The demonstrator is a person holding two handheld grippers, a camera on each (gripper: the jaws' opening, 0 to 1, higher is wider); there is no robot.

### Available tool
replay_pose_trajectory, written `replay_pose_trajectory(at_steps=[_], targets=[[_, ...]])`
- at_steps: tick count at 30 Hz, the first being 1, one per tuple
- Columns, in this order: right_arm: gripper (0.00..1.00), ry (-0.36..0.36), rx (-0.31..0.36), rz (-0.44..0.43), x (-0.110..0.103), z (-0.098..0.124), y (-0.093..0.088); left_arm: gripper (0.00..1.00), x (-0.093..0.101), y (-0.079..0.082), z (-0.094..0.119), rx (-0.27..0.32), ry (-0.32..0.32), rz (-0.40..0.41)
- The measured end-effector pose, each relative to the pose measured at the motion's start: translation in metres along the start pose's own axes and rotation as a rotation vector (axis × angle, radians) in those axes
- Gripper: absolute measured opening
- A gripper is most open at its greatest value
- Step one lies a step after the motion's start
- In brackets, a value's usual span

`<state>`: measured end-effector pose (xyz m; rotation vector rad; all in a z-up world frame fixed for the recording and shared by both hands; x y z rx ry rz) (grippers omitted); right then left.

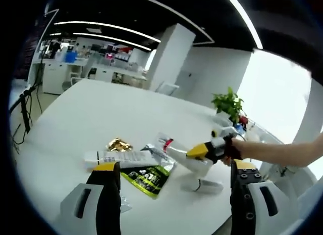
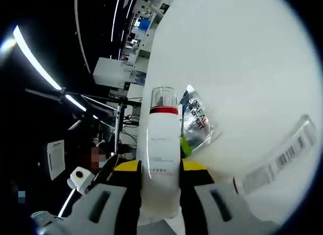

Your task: Arrange the skincare products in the storage area until every visible bottle or jar stands upright without overlapping.

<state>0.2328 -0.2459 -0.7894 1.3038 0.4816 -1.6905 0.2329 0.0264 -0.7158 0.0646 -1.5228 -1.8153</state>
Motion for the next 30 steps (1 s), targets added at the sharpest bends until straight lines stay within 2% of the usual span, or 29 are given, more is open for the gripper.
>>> replay_pose_trajectory(at_steps=[9,15,19,22,30], targets=[[0.28,0.043,0.027,-0.007,-0.006,0.002,-0.017,0.77,-0.002,0.006,-0.014,0.004,-0.036,0.088],[0.28,0.070,0.034,-0.007,-0.010,0.003,-0.024,0.75,-0.007,0.009,-0.027,0.022,-0.059,0.158],[0.28,0.089,0.038,0.000,-0.015,0.003,-0.028,0.75,-0.003,0.009,-0.035,0.015,-0.071,0.180],[0.28,0.097,0.040,0.008,-0.019,0.004,-0.032,0.74,-0.002,0.011,-0.040,0.033,-0.096,0.255],[0.28,0.147,0.062,0.017,-0.025,0.006,-0.034,0.75,-0.007,0.011,-0.051,0.034,-0.082,0.311]])
Point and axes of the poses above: the point that each gripper's makers call its tool centre point, and the gripper's own axes: z roughly backward along the fingers, x roughly to its right, y roughly out of its top, the point moved 10 cm from there along z, roughly backward along the fingers
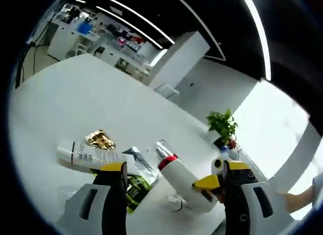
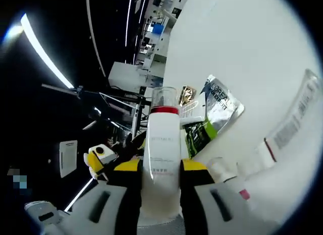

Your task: Arrange the skincare products in the storage area until every visible bottle or jar stands upright without overlapping.

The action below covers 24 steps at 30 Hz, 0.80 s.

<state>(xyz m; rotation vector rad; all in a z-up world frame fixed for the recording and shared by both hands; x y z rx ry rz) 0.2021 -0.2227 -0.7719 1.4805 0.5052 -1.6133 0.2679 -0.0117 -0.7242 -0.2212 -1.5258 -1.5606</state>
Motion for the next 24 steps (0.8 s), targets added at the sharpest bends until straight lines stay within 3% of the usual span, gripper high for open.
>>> replay_pose_trajectory(at_steps=[5,18,24], targets=[[0.28,0.033,0.015,0.004,-0.007,0.000,-0.003,0.75,-0.006,-0.001,-0.006,0.006,0.010,0.052],[0.28,0.086,0.010,0.010,-0.016,-0.004,-0.020,0.76,-0.013,-0.015,-0.016,-0.017,-0.041,0.213],[0.28,0.110,-0.006,0.022,-0.024,-0.006,-0.026,0.76,-0.012,-0.019,-0.019,-0.042,-0.063,0.240]])
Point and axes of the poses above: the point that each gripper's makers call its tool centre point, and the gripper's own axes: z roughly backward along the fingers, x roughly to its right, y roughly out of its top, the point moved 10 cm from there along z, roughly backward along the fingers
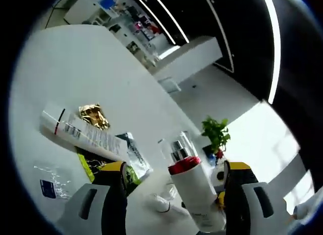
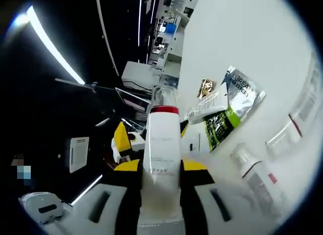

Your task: Arrange the skincare products in the storage area until every visible bottle or jar stands upright without overlapping.

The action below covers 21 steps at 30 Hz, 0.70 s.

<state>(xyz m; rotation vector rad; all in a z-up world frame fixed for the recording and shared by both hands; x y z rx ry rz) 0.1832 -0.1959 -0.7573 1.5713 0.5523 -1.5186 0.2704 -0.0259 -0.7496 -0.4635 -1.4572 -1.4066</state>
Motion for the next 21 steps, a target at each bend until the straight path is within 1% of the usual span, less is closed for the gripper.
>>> replay_pose_trajectory(at_steps=[3,6,9,10,11,12,14,15,16,17,18,19,21], targets=[[0.28,0.008,-0.010,0.006,-0.002,-0.001,-0.003,0.74,0.002,-0.001,-0.003,-0.004,-0.010,0.014],[0.28,0.015,-0.013,0.013,-0.005,-0.002,-0.005,0.68,0.004,-0.002,-0.005,-0.014,-0.027,0.021],[0.28,0.019,-0.014,0.017,-0.007,-0.002,-0.008,0.54,0.005,-0.004,-0.004,-0.026,-0.034,0.009],[0.28,0.019,-0.015,0.019,-0.008,-0.001,-0.009,0.49,0.005,-0.005,-0.003,-0.036,-0.053,0.010],[0.28,0.013,-0.017,0.020,-0.008,-0.001,-0.010,0.47,0.005,-0.005,-0.004,-0.033,-0.053,0.021],[0.28,0.012,-0.019,0.026,-0.008,-0.001,-0.010,0.44,0.006,-0.006,-0.003,-0.042,-0.061,0.026],[0.28,0.003,-0.023,0.028,-0.007,0.000,-0.012,0.40,0.007,-0.006,-0.002,-0.051,-0.067,0.020],[0.28,-0.005,-0.024,0.030,-0.006,0.000,-0.013,0.34,0.008,-0.007,-0.001,-0.056,-0.077,0.017],[0.28,-0.008,-0.025,0.028,-0.005,0.000,-0.014,0.32,0.009,-0.007,-0.001,-0.061,-0.085,0.019],[0.28,-0.007,-0.025,0.029,-0.005,0.000,-0.015,0.32,0.009,-0.008,0.000,-0.069,-0.075,0.019],[0.28,-0.003,-0.023,0.019,-0.004,0.000,-0.016,0.32,0.008,-0.007,-0.001,-0.061,-0.084,0.000],[0.28,-0.003,-0.021,0.021,-0.004,0.000,-0.017,0.32,0.008,-0.008,0.000,-0.068,-0.084,0.012],[0.28,-0.002,-0.027,0.031,-0.005,0.000,-0.018,0.31,0.007,-0.008,0.002,-0.075,-0.093,0.010]])
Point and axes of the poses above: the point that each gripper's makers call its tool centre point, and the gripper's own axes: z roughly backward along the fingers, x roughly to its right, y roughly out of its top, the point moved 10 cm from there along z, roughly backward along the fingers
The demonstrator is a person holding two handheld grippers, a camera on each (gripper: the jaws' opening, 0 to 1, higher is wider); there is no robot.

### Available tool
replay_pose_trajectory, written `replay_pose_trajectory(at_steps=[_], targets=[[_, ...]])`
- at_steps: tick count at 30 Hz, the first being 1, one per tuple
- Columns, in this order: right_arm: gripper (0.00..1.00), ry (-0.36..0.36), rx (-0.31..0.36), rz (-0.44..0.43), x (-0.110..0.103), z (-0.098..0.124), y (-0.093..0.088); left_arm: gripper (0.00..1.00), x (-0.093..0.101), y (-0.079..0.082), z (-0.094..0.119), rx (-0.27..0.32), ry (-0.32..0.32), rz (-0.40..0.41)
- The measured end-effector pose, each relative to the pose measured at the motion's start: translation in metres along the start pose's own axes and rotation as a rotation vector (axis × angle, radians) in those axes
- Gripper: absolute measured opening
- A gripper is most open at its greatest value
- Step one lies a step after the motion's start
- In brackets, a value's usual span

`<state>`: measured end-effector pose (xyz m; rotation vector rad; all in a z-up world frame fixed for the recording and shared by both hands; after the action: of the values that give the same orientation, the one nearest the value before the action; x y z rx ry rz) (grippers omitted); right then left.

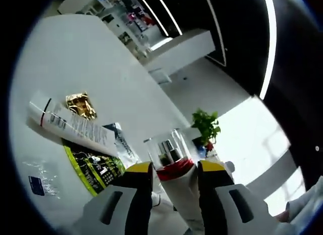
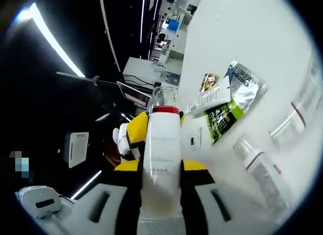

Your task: Arrange the skincare products in the storage area until every visible bottle or jar stands upright without overlapping.

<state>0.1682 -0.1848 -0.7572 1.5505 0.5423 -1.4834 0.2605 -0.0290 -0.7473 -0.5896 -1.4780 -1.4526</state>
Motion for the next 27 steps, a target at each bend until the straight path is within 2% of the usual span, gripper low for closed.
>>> replay_pose_trajectory(at_steps=[3,4,6,7,11,14,15,19,21,22,23,24,27], targets=[[0.28,-0.006,-0.012,0.019,0.001,0.001,0.001,0.30,-0.001,0.000,0.001,-0.006,-0.009,0.027],[0.28,-0.007,-0.015,0.026,0.001,0.001,0.001,0.29,-0.001,0.000,0.002,-0.005,-0.018,0.086],[0.28,-0.008,-0.027,0.072,0.000,0.000,-0.001,0.26,0.000,0.000,0.005,-0.022,-0.058,0.138],[0.28,-0.010,-0.035,0.080,-0.002,-0.001,-0.002,0.26,-0.004,0.002,0.004,-0.004,-0.051,0.120],[0.28,-0.009,-0.048,0.102,-0.002,-0.003,-0.004,0.25,-0.002,0.005,0.003,-0.010,-0.066,0.108],[0.28,-0.017,-0.062,0.149,-0.004,-0.003,-0.005,0.24,-0.002,0.006,0.003,-0.017,-0.075,0.104],[0.28,-0.022,-0.069,0.169,-0.004,-0.002,-0.005,0.24,-0.003,0.008,0.002,-0.003,-0.081,0.098],[0.28,-0.034,-0.086,0.230,-0.004,0.001,-0.004,0.24,-0.001,0.009,0.000,-0.026,-0.111,0.064],[0.28,-0.049,-0.096,0.285,-0.003,0.002,-0.002,0.24,0.001,0.009,-0.001,-0.033,-0.125,0.036],[0.28,-0.079,-0.106,0.349,-0.001,0.003,-0.001,0.24,0.003,0.010,-0.001,-0.028,-0.139,0.040],[0.28,-0.087,-0.121,0.379,-0.001,0.003,-0.001,0.24,0.004,0.010,-0.002,-0.027,-0.148,0.001],[0.28,-0.093,-0.128,0.372,-0.002,0.002,-0.002,0.24,0.005,0.009,-0.003,-0.040,-0.148,-0.020],[0.28,-0.074,-0.106,0.350,0.001,0.002,-0.001,0.24,0.008,0.010,-0.004,-0.033,-0.157,-0.059]])
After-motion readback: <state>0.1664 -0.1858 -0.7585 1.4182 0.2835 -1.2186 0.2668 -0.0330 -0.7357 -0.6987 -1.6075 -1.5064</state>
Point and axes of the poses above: the point that each gripper's makers call its tool centre point, and the gripper's own axes: z roughly backward along the fingers, x roughly to its right, y roughly out of its top, the point moved 10 cm from there along z, roughly backward along the fingers
